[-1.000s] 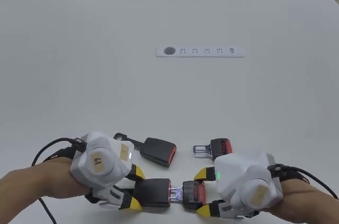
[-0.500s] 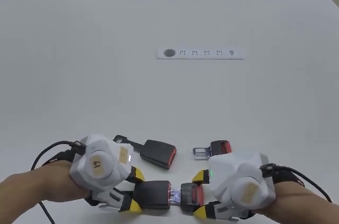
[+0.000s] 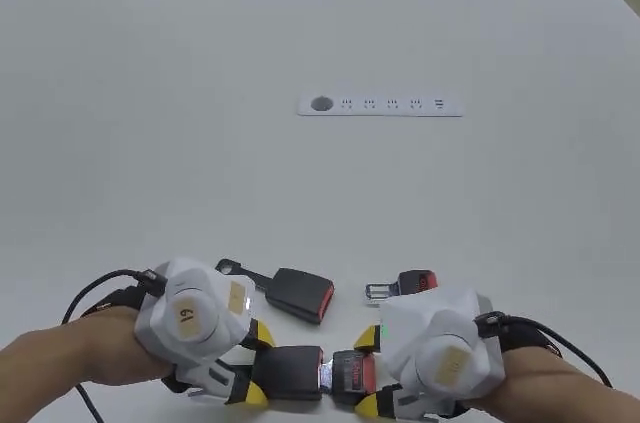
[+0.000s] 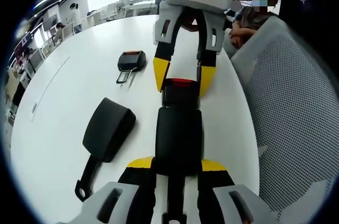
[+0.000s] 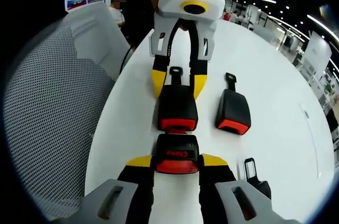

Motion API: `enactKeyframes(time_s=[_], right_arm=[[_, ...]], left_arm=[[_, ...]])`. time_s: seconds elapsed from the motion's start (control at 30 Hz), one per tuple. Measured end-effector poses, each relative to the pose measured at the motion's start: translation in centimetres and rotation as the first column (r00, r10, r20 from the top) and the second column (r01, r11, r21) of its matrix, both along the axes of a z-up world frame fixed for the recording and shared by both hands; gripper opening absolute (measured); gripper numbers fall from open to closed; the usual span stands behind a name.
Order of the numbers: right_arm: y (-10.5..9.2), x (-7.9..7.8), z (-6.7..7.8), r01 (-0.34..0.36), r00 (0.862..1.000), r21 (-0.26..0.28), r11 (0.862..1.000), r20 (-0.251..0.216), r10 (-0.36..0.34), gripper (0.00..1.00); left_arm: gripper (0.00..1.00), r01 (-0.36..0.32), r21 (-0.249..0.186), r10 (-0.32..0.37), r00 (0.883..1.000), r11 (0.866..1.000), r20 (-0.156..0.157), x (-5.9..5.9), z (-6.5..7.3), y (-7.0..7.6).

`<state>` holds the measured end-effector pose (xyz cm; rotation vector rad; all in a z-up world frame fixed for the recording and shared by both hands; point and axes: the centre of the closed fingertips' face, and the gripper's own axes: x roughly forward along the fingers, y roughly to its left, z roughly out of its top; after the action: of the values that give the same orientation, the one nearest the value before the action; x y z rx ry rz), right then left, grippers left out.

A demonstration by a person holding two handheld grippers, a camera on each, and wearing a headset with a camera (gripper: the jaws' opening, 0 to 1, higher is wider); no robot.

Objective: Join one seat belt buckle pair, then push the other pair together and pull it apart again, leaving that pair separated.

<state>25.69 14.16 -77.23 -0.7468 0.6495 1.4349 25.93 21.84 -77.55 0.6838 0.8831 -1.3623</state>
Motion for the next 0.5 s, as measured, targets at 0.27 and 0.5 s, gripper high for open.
enactKeyframes(time_s=[0.27, 0.5], right_arm=[[0.1, 0.5, -1.1, 0.024, 1.000, -0.010, 1.000, -0.015, -0.024, 0.27], [0.1, 0.7, -1.0, 0.024, 1.000, -0.017, 1.000, -0.008, -0.024, 0.28]], left_arm=[[0.29, -0.006, 0.005, 0.006, 1.000, 1.000, 0.006, 0.1, -0.1, 0.2], [0.29, -0.005, 0.003, 0.005, 1.000, 1.000, 0.006, 0.0, 0.0, 0.1]])
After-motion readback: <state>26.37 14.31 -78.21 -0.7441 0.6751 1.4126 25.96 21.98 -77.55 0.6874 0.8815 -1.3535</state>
